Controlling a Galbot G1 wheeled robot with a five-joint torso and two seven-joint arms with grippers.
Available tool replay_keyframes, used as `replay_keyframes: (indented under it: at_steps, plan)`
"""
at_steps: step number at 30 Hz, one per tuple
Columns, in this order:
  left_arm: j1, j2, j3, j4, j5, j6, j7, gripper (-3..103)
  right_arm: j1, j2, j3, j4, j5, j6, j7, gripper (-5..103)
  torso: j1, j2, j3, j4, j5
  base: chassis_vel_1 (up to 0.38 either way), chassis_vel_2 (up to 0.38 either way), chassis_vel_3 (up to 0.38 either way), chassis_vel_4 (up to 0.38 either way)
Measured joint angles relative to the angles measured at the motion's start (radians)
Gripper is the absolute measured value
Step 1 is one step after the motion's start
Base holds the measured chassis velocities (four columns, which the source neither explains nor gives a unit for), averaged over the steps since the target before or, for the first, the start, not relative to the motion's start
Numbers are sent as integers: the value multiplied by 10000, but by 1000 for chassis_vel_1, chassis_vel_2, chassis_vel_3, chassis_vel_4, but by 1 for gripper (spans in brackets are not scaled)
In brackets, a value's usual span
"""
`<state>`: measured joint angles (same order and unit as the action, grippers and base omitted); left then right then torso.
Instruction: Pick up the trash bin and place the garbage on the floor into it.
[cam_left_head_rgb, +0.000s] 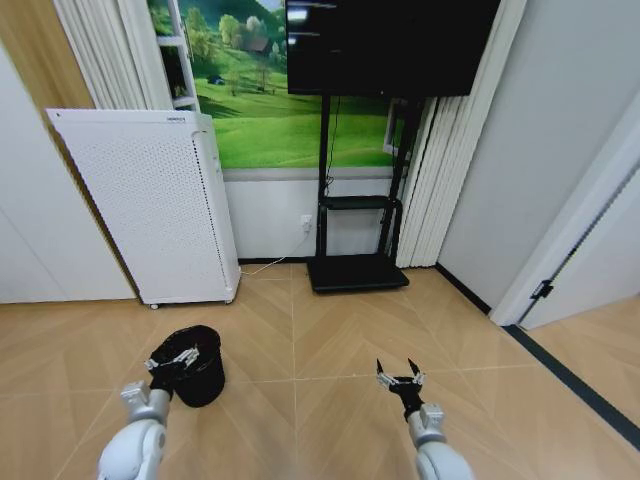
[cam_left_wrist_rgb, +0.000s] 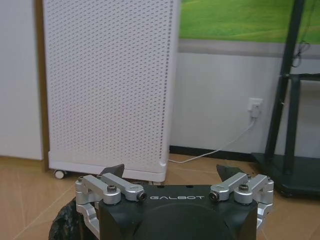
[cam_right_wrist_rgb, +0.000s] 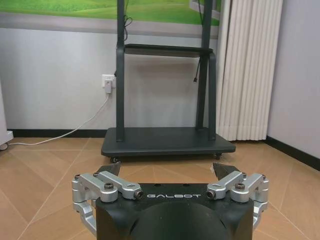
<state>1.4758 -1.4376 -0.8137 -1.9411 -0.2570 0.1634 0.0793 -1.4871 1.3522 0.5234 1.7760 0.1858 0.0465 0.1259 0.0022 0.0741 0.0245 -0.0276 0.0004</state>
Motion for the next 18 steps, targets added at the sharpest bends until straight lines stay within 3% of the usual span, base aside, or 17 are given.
replay_keyframes:
  at_steps: [2,3,5,9,18]
  plan:
    - [412,-47,226,-141,686,-199,771,100,240,227,118,-109,-1,-88,197,100,1,0,0,7,-10,0,0,0,0]
    - [412,-47,226,-141,686,-199,771,100,240,227,118,-109,-1,-88,197,100,1,0,0,7,-10,0,0,0,0]
    - [741,5,294,-321,1046,-255,1688,100,433,392,229,-383,-76,-41,223,100,0,0,0,8,1,0,0,0,0]
    - [974,138,307,-558,1017,-143,2240,100,512,423,372,-531,-71,76,187,100,0,0,1,6,-2,0,0,0,0]
    - [860,327,287,-823,517,201,1837,100,593,299,628,-444,3,110,-2,100,2,11,13,5,-5,0,0,0,0]
